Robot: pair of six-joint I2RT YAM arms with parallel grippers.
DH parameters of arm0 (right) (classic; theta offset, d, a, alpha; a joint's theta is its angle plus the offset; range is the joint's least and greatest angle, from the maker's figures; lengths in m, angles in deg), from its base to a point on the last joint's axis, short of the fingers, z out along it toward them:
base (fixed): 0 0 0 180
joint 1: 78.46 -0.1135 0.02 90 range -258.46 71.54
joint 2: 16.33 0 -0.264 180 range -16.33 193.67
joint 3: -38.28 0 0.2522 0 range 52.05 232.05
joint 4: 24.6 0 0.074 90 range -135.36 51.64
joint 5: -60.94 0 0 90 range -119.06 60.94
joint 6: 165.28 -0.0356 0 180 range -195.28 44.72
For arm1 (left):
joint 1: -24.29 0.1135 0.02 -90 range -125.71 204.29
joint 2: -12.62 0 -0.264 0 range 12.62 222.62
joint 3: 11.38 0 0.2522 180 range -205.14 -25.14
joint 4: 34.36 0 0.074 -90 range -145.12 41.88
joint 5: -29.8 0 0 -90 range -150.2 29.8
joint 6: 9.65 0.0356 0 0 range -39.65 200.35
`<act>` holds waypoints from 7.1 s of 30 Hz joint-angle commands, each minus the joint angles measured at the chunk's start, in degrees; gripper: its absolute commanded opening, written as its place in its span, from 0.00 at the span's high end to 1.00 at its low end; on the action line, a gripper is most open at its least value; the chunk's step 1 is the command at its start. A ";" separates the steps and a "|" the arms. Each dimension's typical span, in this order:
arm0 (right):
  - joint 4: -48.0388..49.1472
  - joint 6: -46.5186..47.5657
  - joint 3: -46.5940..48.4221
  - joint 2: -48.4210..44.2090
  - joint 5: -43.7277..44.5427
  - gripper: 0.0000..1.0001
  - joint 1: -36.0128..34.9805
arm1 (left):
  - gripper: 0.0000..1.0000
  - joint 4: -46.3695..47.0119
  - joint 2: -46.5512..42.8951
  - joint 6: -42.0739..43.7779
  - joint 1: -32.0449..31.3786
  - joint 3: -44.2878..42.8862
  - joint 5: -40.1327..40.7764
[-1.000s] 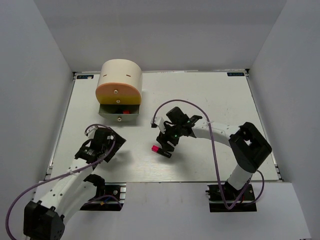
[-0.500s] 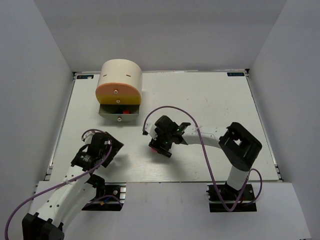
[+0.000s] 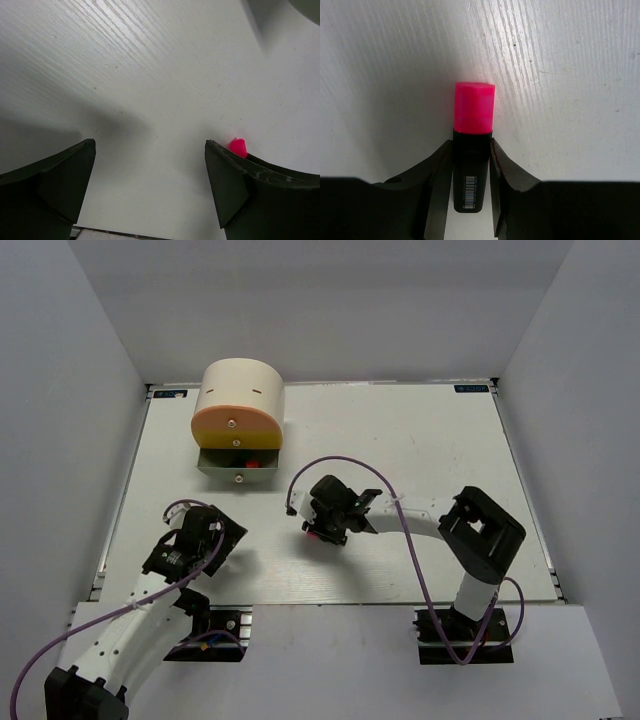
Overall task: Sort the stationery into containers
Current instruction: Pick up the pen from the center of the board, then place the pen in the drawer, then close the drawer in the storage box, then reset both arms
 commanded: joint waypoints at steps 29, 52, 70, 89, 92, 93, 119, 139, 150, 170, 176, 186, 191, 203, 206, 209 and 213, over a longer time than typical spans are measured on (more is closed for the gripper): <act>17.77 19.22 37.61 12.18 -11.13 0.92 2.84 | 0.00 2.09 -3.29 0.75 0.45 1.88 -1.49; 28.50 20.80 33.85 18.78 -11.30 0.48 3.62 | 0.00 4.20 -1.18 1.28 0.45 1.88 -2.02; 16.13 6.48 18.90 -3.70 -14.29 0.96 6.09 | 0.21 15.79 3.29 7.35 0.45 2.41 -5.27; -8.95 0.85 12.33 -6.71 -23.08 0.87 12.94 | 0.25 32.75 15.87 14.82 0.45 -1.55 0.60; -8.42 0.23 10.21 -7.76 -23.34 0.84 13.64 | 0.27 38.28 15.25 15.34 0.45 1.26 3.15; -8.07 -0.12 9.86 -8.11 -23.43 0.81 13.82 | 0.27 39.86 15.25 15.34 0.45 2.05 3.77; -5.34 -2.58 3.53 -12.25 -23.96 0.52 21.38 | 0.22 62.64 42.23 20.88 0.45 -7.16 9.05; -5.17 -2.67 2.47 -12.77 -24.66 0.50 23.84 | 0.23 59.04 47.59 10.70 1.51 -12.96 16.43; -5.17 -2.58 2.47 -13.12 -24.75 0.50 24.37 | 0.25 58.43 51.11 8.66 2.03 -16.84 16.44; -5.43 -1.97 3.08 -13.04 -24.57 0.49 25.16 | 0.22 57.28 50.86 6.38 2.03 -16.58 14.43; -5.34 -1.44 9.56 -13.39 -23.87 0.49 25.51 | 0.14 57.28 42.51 8.31 1.42 -7.18 9.15; 9.95 -3.29 12.57 -17.27 -22.02 0.24 25.25 | 0.07 52.90 25.37 14.73 1.42 1.01 0.19; 3.01 -3.90 12.15 -14.62 -19.92 0.13 25.60 | 0.03 47.89 21.76 16.57 1.42 1.01 -4.92; -1.19 -9.96 8.26 -18.84 -4.19 0.10 27.80 | 0.00 36.81 6.56 24.04 1.42 -1.98 -8.79; -6.29 -11.63 11.33 -16.91 -0.85 0.10 27.80 | 0.00 34.00 4.62 26.24 1.42 -4.35 -8.26; -8.59 -11.99 11.87 -16.20 1.26 0.10 27.71 | 0.00 31.01 3.31 27.73 1.42 -5.76 -7.73; -6.67 -10.50 9.86 -18.39 2.23 0.10 27.88 | 0.00 28.46 0.59 28.26 1.42 -6.99 -7.21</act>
